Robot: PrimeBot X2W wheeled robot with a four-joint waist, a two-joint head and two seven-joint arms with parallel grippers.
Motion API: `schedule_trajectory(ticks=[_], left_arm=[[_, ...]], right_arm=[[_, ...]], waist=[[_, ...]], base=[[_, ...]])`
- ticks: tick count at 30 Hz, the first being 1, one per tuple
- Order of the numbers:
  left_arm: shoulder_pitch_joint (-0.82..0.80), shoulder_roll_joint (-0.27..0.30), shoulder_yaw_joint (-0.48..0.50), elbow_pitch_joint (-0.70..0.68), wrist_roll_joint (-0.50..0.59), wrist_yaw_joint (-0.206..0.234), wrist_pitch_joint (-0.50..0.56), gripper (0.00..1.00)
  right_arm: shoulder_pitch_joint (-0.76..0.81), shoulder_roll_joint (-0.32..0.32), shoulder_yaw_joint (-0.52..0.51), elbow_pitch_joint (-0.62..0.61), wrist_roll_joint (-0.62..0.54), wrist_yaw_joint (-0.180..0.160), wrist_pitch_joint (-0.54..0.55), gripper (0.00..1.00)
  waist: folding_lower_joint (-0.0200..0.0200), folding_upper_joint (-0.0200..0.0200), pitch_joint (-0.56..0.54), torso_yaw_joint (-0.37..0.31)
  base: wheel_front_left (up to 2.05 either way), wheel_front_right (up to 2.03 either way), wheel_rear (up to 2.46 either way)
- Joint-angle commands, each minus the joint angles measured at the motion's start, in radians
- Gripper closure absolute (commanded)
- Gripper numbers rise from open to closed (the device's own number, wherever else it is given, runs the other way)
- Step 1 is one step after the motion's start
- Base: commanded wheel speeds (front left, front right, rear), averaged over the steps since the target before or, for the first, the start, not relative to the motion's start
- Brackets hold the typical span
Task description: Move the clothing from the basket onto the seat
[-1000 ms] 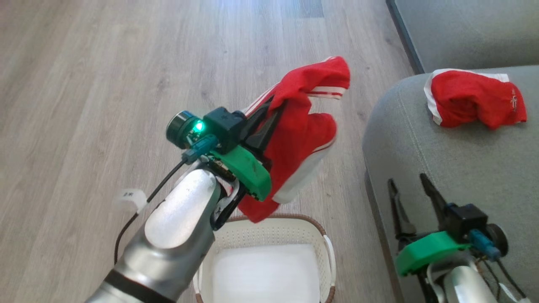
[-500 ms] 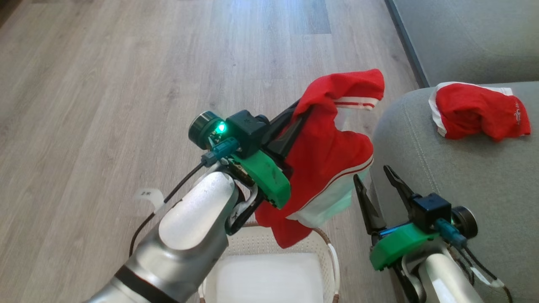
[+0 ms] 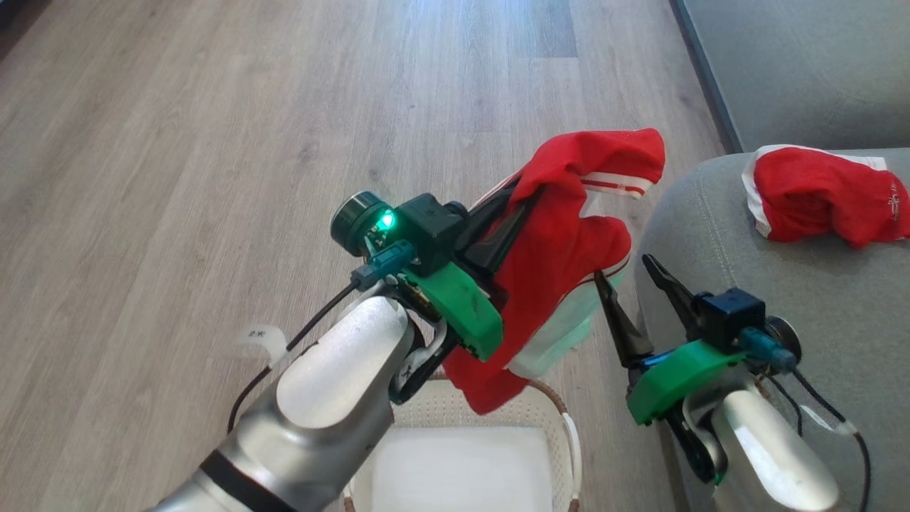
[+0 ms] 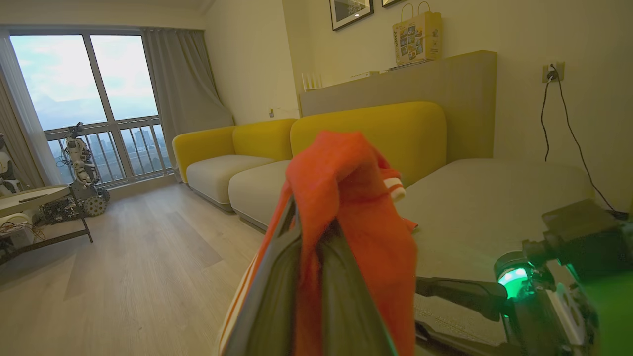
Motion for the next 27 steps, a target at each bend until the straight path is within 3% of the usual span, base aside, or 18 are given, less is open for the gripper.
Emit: schedule_trajectory(ticks=[1,10,19,20,22,23,24,27], left_arm=[[-0.074,0.008,0.031,-0.035,-0.012,0.009,-0.009,1.00],[-0.080,0.008,0.011,-0.043,-0.025,0.012,-0.012,1.00],[-0.085,0.008,0.002,-0.040,-0.037,0.019,-0.015,1.00],[-0.085,0.008,0.002,-0.039,-0.038,0.019,-0.015,1.00],[-0.086,0.009,0.003,-0.035,-0.040,0.022,-0.016,1.00],[-0.085,0.010,0.005,-0.034,-0.041,0.023,-0.016,1.00],[-0.084,0.012,0.007,-0.029,-0.044,0.025,-0.017,1.00],[-0.082,0.015,0.013,-0.020,-0.050,0.029,-0.018,1.00]], right_arm=[[-0.055,-0.012,0.024,-0.023,0.016,0.000,-0.007,0.00],[-0.141,-0.080,0.204,0.008,0.160,0.000,-0.007,0.00],[-0.188,-0.080,0.293,-0.008,0.194,0.000,-0.007,0.00],[-0.191,-0.080,0.297,-0.007,0.195,0.000,-0.007,0.12],[-0.194,-0.081,0.301,-0.006,0.194,0.000,-0.007,0.47],[-0.195,-0.081,0.301,-0.005,0.192,0.000,-0.007,0.56],[-0.195,-0.081,0.300,-0.001,0.188,0.000,-0.007,0.72],[-0.191,-0.078,0.294,0.002,0.181,0.000,-0.007,0.83]], waist=[[0.0001,-0.0001,0.001,0.001],[0.0001,-0.0001,0.013,0.012],[0.0001,-0.0001,0.019,0.018],[0.0001,-0.0001,0.020,0.018],[0.0001,-0.0001,0.021,0.018],[0.0001,-0.0001,0.022,0.018],[0.0001,-0.0001,0.023,0.017],[0.0001,-0.0001,0.026,0.014]], base=[[0.00,0.00,0.00],[0.00,0.00,0.00],[0.00,0.00,0.00],[0.00,0.00,0.00],[0.00,0.00,0.00],[0.00,0.00,0.00],[0.00,0.00,0.00],[0.00,0.00,0.00]])
